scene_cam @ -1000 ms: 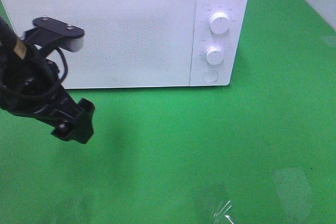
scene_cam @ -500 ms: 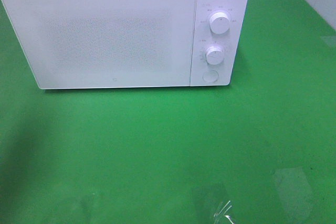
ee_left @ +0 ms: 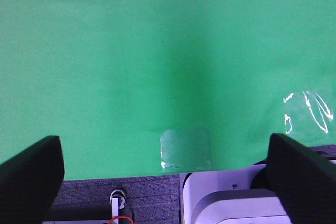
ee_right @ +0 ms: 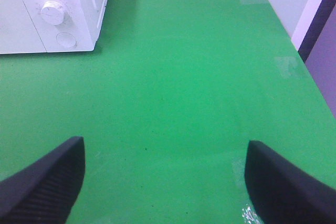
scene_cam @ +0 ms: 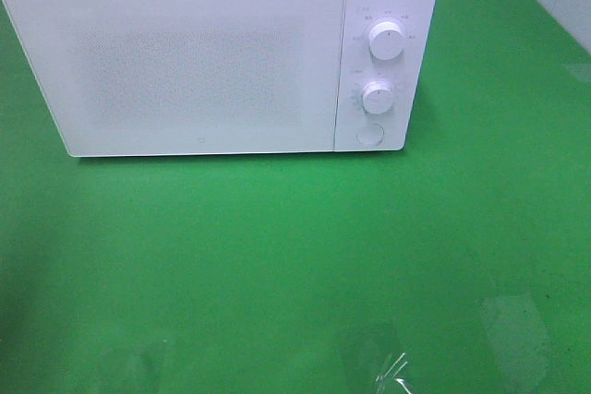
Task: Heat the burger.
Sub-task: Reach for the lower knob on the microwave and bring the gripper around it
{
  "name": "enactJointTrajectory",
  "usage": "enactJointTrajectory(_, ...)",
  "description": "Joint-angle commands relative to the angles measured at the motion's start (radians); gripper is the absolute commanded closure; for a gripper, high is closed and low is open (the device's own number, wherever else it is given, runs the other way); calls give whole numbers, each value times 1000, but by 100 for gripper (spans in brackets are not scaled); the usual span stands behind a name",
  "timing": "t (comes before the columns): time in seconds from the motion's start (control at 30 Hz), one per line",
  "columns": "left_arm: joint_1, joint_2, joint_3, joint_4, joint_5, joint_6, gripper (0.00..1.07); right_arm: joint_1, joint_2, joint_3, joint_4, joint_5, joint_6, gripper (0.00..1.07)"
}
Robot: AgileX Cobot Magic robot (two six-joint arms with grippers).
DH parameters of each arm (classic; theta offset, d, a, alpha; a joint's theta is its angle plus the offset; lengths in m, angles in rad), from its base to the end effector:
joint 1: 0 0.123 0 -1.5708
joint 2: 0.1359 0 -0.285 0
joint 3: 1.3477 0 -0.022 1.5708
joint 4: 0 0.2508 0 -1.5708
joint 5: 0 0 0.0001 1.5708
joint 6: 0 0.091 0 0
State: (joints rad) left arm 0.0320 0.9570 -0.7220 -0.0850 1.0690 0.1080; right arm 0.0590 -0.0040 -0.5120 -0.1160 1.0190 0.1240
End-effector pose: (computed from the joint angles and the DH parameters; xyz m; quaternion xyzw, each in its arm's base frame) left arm 0.1519 -0.0019 0.2758 0.0238 0.9833 -0.0279 0.1783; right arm -0.0050 -0.0093 0.2845 0.0287 0.8359 -0.0079 0.5480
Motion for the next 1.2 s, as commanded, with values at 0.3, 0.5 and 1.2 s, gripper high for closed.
enactJointTrajectory(0.3, 3, -357, 196, -28, -48, 62, 3, -6, -26, 2, -2, -13, 2, 33)
enactJointTrajectory(0.5, 3, -508, 207, -21, -45, 98, 3, -6, -26, 2, -2, -13, 2, 33)
enactJointTrajectory(1.2, 3, -815, 222, -116, -38, 76, 3, -6, -26, 2, -2, -13, 2, 33)
